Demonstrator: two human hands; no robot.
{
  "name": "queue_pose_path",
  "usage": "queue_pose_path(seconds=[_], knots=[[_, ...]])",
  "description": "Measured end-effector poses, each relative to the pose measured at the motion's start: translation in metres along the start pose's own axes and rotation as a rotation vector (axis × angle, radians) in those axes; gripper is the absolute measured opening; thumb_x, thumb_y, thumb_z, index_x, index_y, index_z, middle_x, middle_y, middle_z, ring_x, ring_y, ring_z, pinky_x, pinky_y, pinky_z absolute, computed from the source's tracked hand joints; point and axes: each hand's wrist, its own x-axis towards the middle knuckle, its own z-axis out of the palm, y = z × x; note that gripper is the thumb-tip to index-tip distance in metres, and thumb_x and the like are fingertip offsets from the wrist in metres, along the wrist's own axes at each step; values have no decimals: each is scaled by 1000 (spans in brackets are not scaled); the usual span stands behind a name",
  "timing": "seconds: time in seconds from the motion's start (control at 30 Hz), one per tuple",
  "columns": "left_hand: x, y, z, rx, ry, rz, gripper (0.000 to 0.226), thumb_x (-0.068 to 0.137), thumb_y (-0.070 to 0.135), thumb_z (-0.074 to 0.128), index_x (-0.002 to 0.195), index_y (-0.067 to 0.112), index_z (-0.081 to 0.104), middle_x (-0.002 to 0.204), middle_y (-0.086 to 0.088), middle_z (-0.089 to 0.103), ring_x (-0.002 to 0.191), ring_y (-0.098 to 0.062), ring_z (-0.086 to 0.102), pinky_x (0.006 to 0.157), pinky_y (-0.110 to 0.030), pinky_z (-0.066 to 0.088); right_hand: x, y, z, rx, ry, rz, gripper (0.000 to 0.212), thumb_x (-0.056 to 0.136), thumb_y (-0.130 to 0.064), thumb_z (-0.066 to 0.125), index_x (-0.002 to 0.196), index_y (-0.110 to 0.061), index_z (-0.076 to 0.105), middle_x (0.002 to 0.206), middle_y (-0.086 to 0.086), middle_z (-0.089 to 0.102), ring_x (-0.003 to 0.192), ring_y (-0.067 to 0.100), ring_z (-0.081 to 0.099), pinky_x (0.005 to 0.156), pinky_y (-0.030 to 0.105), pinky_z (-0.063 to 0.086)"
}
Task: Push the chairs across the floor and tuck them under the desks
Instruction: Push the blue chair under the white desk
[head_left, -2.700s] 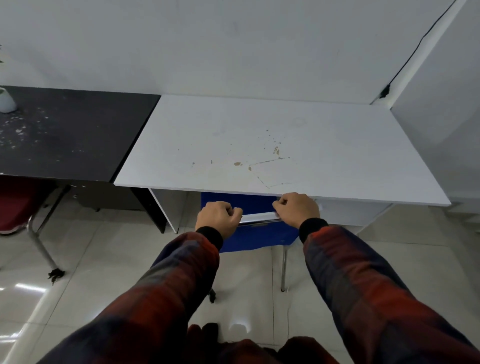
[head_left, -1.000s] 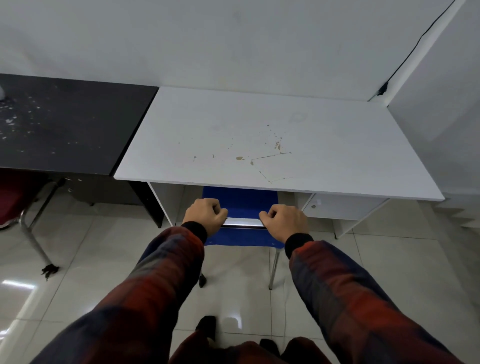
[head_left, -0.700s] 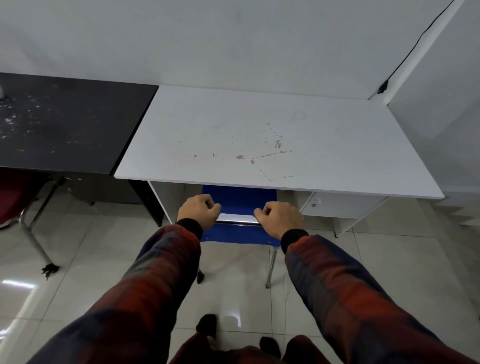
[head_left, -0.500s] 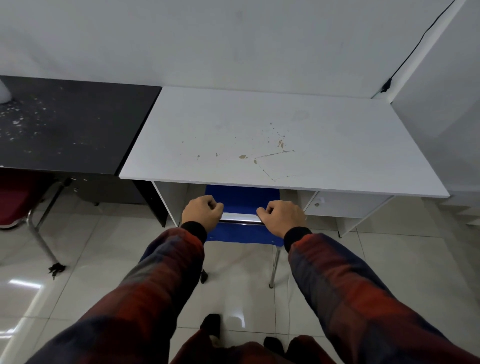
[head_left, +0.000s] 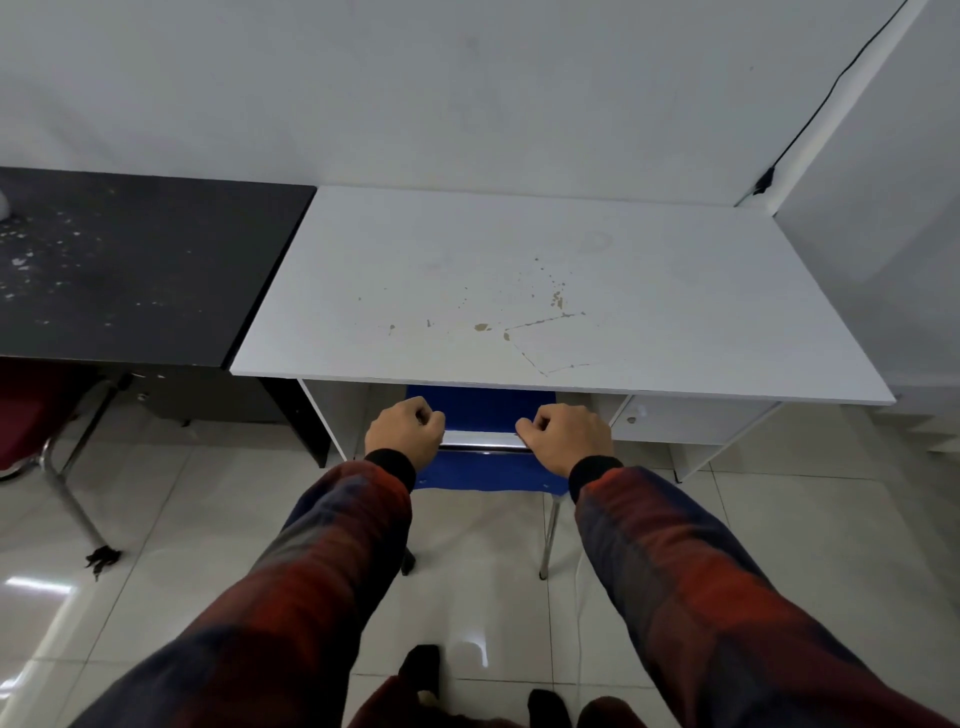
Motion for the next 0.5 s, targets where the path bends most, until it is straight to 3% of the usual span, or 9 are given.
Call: queue_pose_path(seconds=[0.13, 0.3, 0.4, 0.5], knots=[[-3, 0, 0, -12, 5, 16, 22, 86, 30, 52, 72, 13, 57, 67, -1, 63, 62, -20, 55, 55, -27, 38, -1, -1, -2, 15, -4, 7, 38, 91, -49, 53, 65, -22, 57, 60, -7, 55, 58, 12, 50, 53, 25, 33], [-7, 0, 2, 24, 54, 14, 32, 91, 39, 48, 67, 19, 57, 70, 1, 64, 74, -22, 59, 77, -37, 47, -3, -3, -4, 47, -84, 7, 37, 92, -48, 48, 70, -21, 57, 66, -4, 57, 63, 15, 53, 55, 27, 36], [-9, 4, 2, 107, 36, 13, 37, 95, 46, 42, 74, 20, 57, 81, -1, 65, 84, -25, 58, 82, -40, 46, -2, -6, -8, 21, -150, 6, 39, 94, -49, 43, 73, -20, 57, 69, -3, 57, 68, 18, 56, 67, 32, 44], [-6, 6, -6, 118, -87, 8, 35, 96, 49, 41, 81, 22, 59, 89, -1, 66, 91, -25, 59, 87, -41, 47, 1, -8, -13, 70, -211, 19, 41, 97, -49, 43, 75, -19, 60, 75, 0, 62, 79, 23, 62, 78, 36, 49]])
